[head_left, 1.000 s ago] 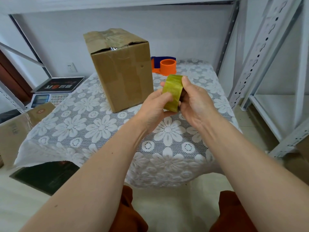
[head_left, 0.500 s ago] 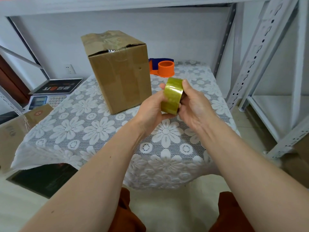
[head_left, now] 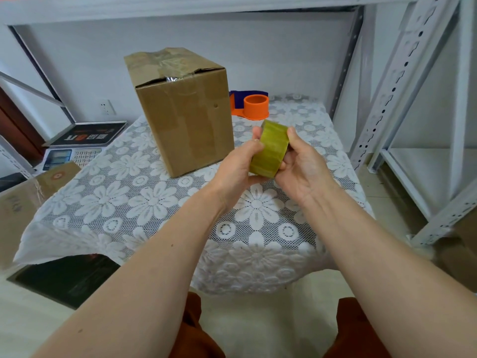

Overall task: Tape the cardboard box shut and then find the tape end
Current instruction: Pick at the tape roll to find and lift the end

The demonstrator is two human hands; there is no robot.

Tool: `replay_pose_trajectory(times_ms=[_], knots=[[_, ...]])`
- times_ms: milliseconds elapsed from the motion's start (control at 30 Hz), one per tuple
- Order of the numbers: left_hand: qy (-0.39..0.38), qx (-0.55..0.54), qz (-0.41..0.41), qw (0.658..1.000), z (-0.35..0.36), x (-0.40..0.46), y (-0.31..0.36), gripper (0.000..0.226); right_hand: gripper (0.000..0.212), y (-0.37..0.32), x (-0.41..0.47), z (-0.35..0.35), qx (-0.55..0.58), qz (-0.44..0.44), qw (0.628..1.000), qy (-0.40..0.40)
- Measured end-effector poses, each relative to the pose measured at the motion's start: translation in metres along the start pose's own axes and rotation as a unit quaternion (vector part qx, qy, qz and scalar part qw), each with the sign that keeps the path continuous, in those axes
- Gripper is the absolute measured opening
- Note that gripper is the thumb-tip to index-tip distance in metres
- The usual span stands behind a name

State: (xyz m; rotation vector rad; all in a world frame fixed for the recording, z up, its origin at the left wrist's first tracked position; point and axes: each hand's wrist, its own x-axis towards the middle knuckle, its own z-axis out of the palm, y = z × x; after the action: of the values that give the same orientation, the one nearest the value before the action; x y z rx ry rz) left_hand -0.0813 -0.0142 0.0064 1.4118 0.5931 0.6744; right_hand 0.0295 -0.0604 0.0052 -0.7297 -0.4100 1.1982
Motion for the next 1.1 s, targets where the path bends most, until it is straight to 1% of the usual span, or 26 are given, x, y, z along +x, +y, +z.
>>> replay_pose_trajectory(times_ms=[133,300,433,467,567,700,900,1033,1100], knots=[[0.026,0.020,-0.005,0.999,0.0043,0.0003,-0.0010,0.035,0.040,0.0029,0.0003,0.0003,0.009,0.004,1.000,0.009],[0.019,0.009,0.003,1.000,0.0048,-0.0006,0.0000,0.032,0.041,0.0037,0.0011,0.0007,0.009,-0.005,1.000,0.012],[0.012,0.008,0.009,1.000,0.0035,-0.0007,0.0001,0.042,0.041,0.0042,0.0005,0.0019,0.008,-0.007,1.000,0.010],[0.013,0.007,0.010,1.000,0.0033,-0.0008,0.0004,0.041,0.041,0.0041,0.0003,0.0023,0.011,-0.009,1.000,0.009],[0.023,-0.013,0.002,1.000,0.0034,-0.0004,-0.0001,0.028,0.039,0.0034,-0.0005,0.0027,0.025,-0.006,1.000,0.003],[0.025,0.008,0.008,1.000,0.0048,0.0009,-0.0040,0.034,0.040,0.0030,-0.0023,0.0024,0.019,-0.007,1.000,0.003],[0.024,0.002,0.006,1.000,0.0070,-0.0004,-0.0036,0.031,0.041,0.0028,-0.0028,0.0012,0.008,-0.007,1.000,0.007],[0.030,0.000,-0.005,1.000,0.0062,0.0017,-0.0035,0.041,0.038,0.0039,-0.0027,0.0024,0.012,-0.012,1.000,0.010],[0.032,0.005,-0.001,0.999,0.0054,0.0024,-0.0030,0.043,0.039,0.0044,-0.0014,0.0025,0.013,-0.014,1.000,0.011]])
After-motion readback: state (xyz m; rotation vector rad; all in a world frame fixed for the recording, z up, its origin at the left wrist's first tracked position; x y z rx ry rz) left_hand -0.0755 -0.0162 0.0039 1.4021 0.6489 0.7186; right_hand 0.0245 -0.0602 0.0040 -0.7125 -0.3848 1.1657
